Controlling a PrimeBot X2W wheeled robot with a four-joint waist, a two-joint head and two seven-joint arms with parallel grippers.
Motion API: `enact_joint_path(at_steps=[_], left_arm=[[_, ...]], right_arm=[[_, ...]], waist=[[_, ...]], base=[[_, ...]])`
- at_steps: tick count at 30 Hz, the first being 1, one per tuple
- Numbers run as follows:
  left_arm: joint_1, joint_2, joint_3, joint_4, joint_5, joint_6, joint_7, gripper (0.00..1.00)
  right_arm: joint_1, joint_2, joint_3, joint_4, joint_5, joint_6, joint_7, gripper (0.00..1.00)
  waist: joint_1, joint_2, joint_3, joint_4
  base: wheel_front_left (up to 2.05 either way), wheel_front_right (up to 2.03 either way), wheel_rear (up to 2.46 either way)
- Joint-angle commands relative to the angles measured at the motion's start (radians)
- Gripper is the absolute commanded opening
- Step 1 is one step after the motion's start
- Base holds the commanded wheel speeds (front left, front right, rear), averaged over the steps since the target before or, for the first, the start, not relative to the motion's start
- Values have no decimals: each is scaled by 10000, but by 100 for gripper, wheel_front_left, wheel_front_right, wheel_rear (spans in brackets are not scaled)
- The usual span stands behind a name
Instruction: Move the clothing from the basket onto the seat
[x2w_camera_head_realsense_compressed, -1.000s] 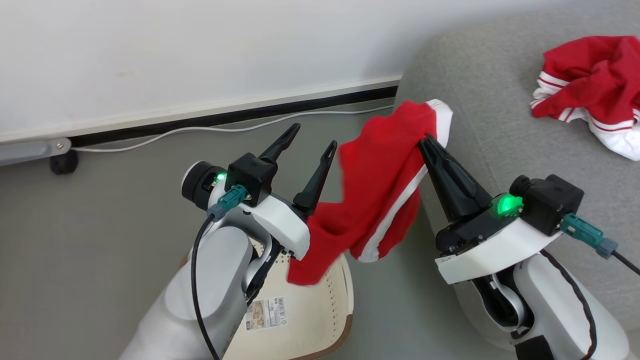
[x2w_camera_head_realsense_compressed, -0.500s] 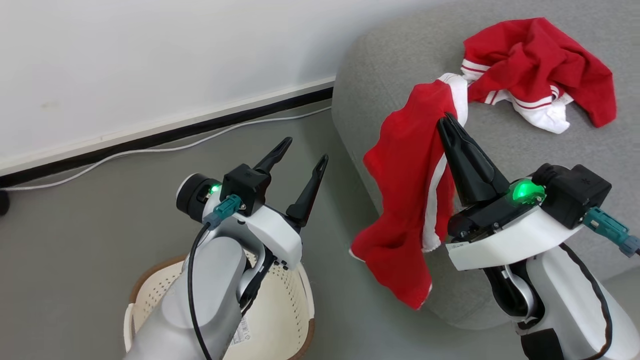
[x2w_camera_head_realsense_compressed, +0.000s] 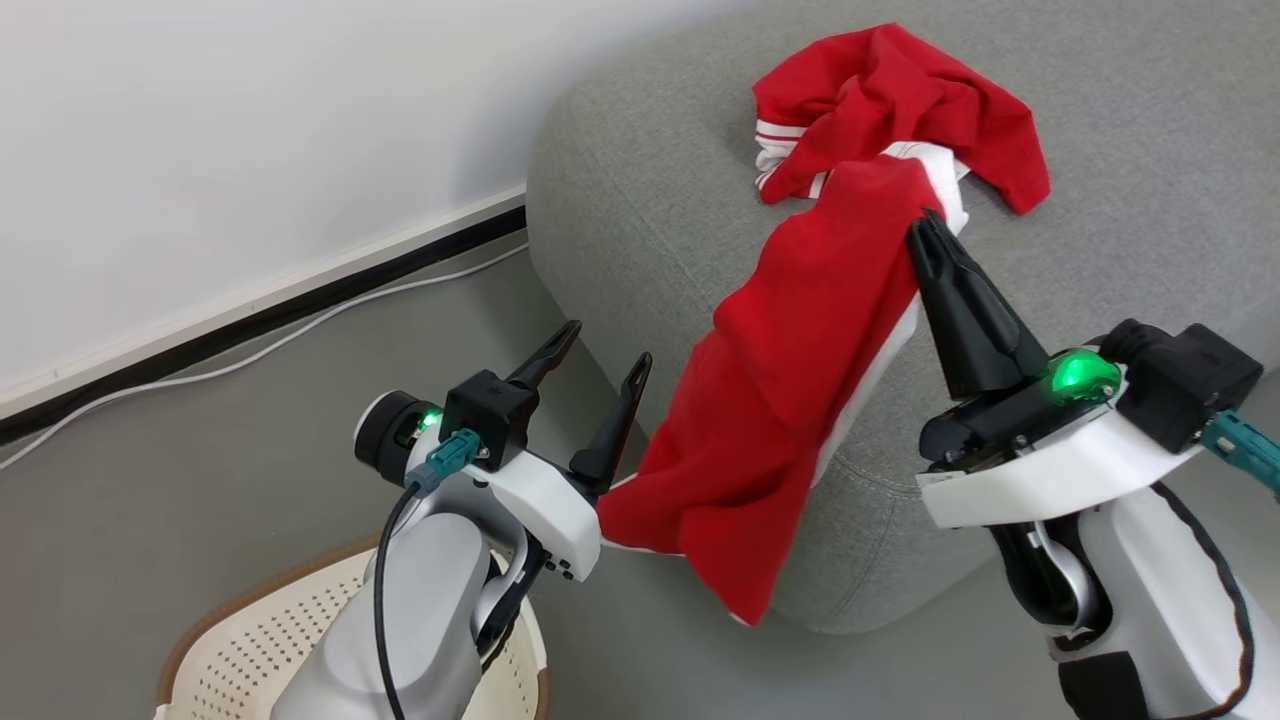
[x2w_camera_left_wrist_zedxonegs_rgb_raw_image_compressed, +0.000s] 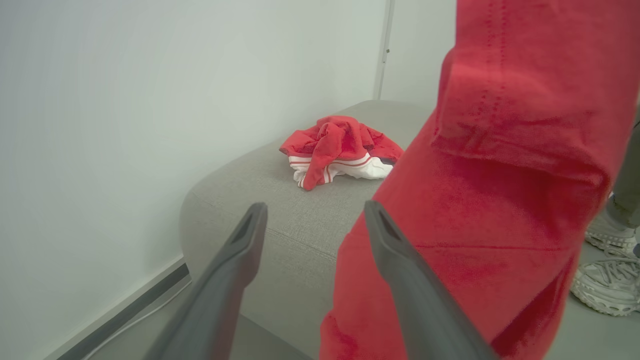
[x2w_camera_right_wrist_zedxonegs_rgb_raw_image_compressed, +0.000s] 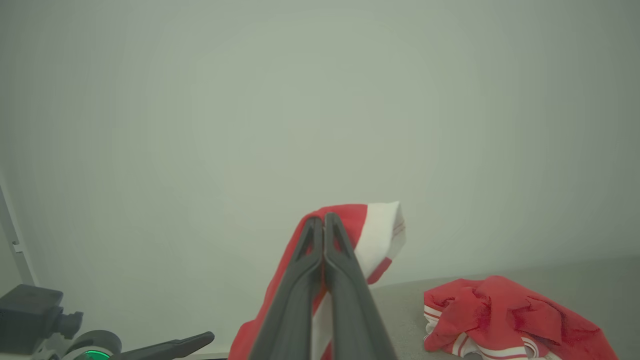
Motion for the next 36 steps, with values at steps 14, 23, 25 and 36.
enact_joint_path(at_steps=[14, 23, 25, 36], left_arm=[[-507, 93, -578, -223, -436, -108, -49, 100], [-795, 93, -731, -52, -259, -116, -49, 100], [-805, 93, -700, 47, -166, -107, -49, 100], [-945, 257, -576, 360, 416, -114, -49, 100]], right_arm=[[563, -671, -1447, -1233, -497, 31, -59, 0], [-606, -1569, -2404, -1054, -895, 31, -59, 0], [-1060, -1811, -2618, -776, -964, 31, -59, 0], [-3547, -2706, -3557, 1077, -1274, 31, -59, 0]], waist=[[0, -1, 232, -380], [0, -1, 929, -399], [0, -1, 1139, -395], [0, -1, 2465, -227]], base=[[0, 0, 0], [0, 0, 0], [0, 0, 0], [0, 0, 0]])
